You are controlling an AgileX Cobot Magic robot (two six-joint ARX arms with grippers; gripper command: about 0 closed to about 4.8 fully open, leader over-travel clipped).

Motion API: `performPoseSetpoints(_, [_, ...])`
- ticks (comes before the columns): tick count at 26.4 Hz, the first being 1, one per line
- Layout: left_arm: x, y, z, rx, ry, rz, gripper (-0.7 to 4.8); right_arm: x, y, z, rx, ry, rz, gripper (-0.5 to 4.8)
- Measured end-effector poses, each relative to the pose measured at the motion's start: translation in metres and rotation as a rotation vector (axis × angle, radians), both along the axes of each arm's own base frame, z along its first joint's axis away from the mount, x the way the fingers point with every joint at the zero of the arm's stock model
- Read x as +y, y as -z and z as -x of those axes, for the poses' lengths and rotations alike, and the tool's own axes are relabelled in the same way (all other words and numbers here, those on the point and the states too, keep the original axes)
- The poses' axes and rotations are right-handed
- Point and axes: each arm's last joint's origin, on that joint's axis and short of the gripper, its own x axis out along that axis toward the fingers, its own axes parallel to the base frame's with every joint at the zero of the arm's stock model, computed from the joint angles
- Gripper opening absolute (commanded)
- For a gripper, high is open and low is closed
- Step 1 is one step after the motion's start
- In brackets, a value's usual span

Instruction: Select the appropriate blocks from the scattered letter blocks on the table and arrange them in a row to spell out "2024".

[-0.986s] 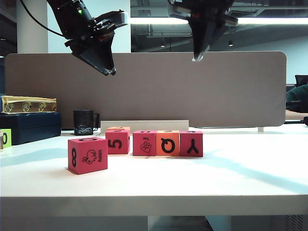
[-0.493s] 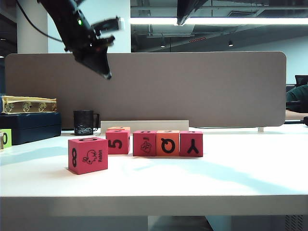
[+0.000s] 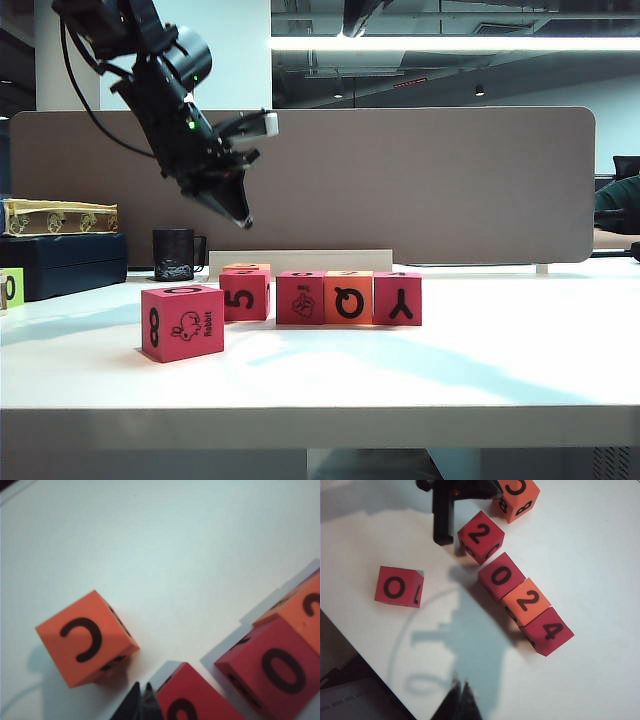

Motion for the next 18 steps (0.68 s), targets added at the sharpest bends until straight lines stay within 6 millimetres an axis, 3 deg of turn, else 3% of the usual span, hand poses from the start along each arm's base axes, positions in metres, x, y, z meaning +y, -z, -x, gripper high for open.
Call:
performPoseSetpoints(4, [0.000, 0.017, -0.001, 0.079, 0.002, -0.021, -0.06, 0.000, 0.000, 0.000, 0.000, 0.001, -0.001, -0.06])
performPoseSetpoints(13, [-0.003, 0.032, -0.007, 0.100, 0.013, -0.014, -0.06, 0.000, 0.000, 0.000, -0.002, 0.001, -0.003, -0.06])
performPoseSetpoints(18, [-0.004, 0.030, -0.010, 0.059, 0.012, -0.003, -0.06, 0.000, 0.000, 0.000, -0.002, 0.001, -0.003, -0.06])
